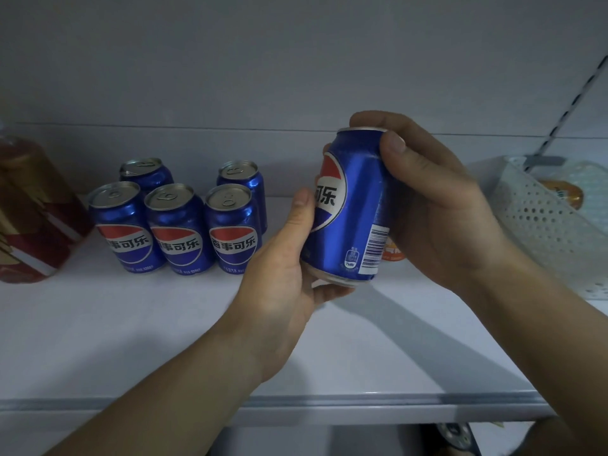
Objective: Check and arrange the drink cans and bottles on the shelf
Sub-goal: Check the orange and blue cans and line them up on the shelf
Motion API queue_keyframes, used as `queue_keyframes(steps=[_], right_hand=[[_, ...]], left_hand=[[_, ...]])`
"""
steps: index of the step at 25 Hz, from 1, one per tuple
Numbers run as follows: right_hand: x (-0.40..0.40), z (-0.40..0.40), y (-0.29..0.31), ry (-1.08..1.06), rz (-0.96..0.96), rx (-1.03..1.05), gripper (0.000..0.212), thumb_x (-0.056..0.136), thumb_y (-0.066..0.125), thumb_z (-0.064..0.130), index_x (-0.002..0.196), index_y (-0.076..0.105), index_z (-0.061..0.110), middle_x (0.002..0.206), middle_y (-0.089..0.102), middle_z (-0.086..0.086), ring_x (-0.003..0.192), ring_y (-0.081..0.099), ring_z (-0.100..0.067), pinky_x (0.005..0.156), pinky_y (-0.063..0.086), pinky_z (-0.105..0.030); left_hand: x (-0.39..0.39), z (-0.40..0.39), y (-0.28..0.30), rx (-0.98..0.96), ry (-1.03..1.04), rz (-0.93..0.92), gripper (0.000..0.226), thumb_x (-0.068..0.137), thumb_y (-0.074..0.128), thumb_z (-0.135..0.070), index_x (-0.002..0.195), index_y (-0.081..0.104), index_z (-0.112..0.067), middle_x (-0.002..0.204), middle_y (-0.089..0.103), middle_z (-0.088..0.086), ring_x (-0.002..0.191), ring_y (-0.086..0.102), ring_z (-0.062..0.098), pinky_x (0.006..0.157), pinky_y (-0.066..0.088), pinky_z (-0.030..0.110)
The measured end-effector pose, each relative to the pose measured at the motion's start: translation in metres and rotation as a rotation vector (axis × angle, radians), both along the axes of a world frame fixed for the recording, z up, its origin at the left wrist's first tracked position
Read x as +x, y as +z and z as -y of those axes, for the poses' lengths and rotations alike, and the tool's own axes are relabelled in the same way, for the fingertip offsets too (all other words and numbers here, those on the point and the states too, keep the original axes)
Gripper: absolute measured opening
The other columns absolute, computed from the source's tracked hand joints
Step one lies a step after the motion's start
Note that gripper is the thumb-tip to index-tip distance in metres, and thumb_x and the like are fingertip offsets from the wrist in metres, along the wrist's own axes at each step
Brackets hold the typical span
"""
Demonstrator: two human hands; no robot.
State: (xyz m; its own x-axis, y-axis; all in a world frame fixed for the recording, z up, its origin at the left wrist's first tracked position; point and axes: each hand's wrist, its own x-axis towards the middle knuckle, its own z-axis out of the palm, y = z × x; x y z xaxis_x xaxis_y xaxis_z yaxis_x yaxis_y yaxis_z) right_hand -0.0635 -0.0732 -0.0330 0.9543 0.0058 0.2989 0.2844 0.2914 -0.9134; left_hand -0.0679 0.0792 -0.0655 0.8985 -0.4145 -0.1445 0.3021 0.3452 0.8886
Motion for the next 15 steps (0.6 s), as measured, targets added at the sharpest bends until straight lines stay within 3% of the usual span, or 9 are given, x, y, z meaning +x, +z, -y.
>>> queue_keyframes(steps=[2,4,6,8,11,15], right_hand=[[-0.0013,-0.0018,0.0003,-0.047,0.012,-0.033,0.03,0.09,0.059,0.023,0.119,0.063,0.012,0.103,0.073,-0.01,0.092,0.072,-0.024,0.08,0.059,-0.037],[-0.0021,-0.0024,-0.0008,-0.038,-0.006,-0.056,0.035,0.091,0.057,0.028,0.122,0.063,0.014,0.114,0.07,-0.021,0.102,0.069,-0.039,0.092,0.058,-0.049],[-0.0023,-0.0023,-0.0007,-0.019,-0.039,-0.062,0.035,0.092,0.054,0.029,0.121,0.064,0.014,0.123,0.067,-0.027,0.112,0.064,-0.048,0.1,0.052,-0.055],[-0.0018,-0.0014,-0.0006,-0.034,-0.054,-0.086,0.03,0.092,0.056,0.03,0.115,0.065,0.014,0.116,0.065,-0.024,0.103,0.062,-0.042,0.089,0.05,-0.054],[-0.0009,-0.0004,-0.001,-0.029,-0.058,-0.105,0.03,0.091,0.056,0.032,0.114,0.065,0.015,0.114,0.061,-0.022,0.099,0.057,-0.036,0.082,0.046,-0.051],[-0.0007,0.0034,-0.0016,0.048,-0.023,-0.075,0.038,0.092,0.051,0.026,0.126,0.06,0.012,0.123,0.065,-0.026,0.109,0.061,-0.034,0.094,0.052,-0.049]], left_hand=[[-0.0008,0.0018,0.0004,-0.042,0.024,0.015,0.059,0.075,0.055,-0.053,0.123,0.066,-0.021,0.115,0.076,0.006,0.107,0.072,0.029,0.089,0.057,0.05],[-0.0005,0.0038,-0.0008,-0.055,0.045,0.014,0.06,0.075,0.055,-0.052,0.123,0.066,-0.019,0.114,0.076,0.009,0.102,0.073,0.03,0.09,0.057,0.054],[-0.0006,0.0051,-0.0024,-0.057,0.033,-0.004,0.059,0.074,0.053,-0.053,0.119,0.068,-0.018,0.11,0.077,0.011,0.092,0.075,0.03,0.082,0.06,0.05],[-0.0016,0.0049,-0.0018,-0.056,-0.005,-0.01,0.058,0.075,0.051,-0.054,0.116,0.07,-0.018,0.107,0.077,0.013,0.085,0.074,0.031,0.072,0.062,0.043],[-0.0021,0.0035,-0.0011,-0.057,-0.032,-0.003,0.057,0.077,0.049,-0.056,0.114,0.07,-0.019,0.106,0.078,0.013,0.083,0.075,0.031,0.07,0.062,0.042],[-0.002,0.0004,-0.0031,-0.045,-0.068,-0.019,0.064,0.076,0.046,-0.06,0.121,0.067,-0.02,0.108,0.077,0.014,0.085,0.075,0.036,0.061,0.062,0.036]])
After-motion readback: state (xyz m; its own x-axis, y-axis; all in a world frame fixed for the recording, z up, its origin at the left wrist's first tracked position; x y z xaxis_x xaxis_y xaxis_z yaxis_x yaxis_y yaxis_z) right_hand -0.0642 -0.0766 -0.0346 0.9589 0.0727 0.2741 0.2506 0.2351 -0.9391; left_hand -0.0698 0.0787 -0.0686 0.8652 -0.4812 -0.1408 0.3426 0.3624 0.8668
